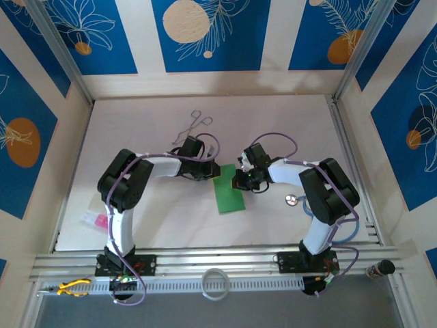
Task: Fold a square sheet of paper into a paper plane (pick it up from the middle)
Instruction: First fold the square sheet of paper in half at the center of the table.
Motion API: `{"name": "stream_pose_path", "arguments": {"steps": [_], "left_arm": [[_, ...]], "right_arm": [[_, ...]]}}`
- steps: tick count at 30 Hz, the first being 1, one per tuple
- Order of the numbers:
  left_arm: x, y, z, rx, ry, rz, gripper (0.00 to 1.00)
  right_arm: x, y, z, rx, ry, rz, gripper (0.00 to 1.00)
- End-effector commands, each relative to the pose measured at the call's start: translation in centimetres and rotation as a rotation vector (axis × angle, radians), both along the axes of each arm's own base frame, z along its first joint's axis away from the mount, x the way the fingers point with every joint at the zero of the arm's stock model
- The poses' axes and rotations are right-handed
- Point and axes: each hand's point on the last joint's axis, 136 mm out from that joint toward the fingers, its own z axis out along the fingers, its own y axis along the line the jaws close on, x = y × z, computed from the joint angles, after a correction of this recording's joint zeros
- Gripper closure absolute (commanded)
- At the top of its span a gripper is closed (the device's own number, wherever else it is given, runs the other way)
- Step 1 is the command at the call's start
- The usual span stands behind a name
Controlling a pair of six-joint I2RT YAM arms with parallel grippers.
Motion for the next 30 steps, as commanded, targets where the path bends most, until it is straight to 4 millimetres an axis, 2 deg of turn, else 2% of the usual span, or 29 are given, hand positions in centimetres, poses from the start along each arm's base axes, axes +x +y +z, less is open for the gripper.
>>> {"name": "stream_pose_path", "arguments": {"steps": [1,4,8,20,30], "left_arm": [[-0.3,0.8,-1.4,0.055,0.037,-0.003,0.86],[0.5,0.4,-0.1,0.038,0.018,-0.005,0.86],[1.2,0.2,0.4,0.028,0.013,-0.005,0.86],[1.5,2.5,-3.3,0.118,0.074,0.034,0.86],[3.3,4.0,-3.0,0.128,0.113,0.137,0.86]], "right_arm": [[-2.8,-2.7,-3.2,-0.143,0.122,-0.01,1.0],[-2.8,-2.7,-3.2,-0.14,0.123,-0.01,1.0],[-2.8,-2.7,-3.2,-0.143,0.122,-0.007,1.0],[-2.9,-2.8,-3.4,-0.149,0.127,-0.008,1.0],[-3.0,-2.9,-3.5,-0.153,0.127,-0.005,1.0]]}}
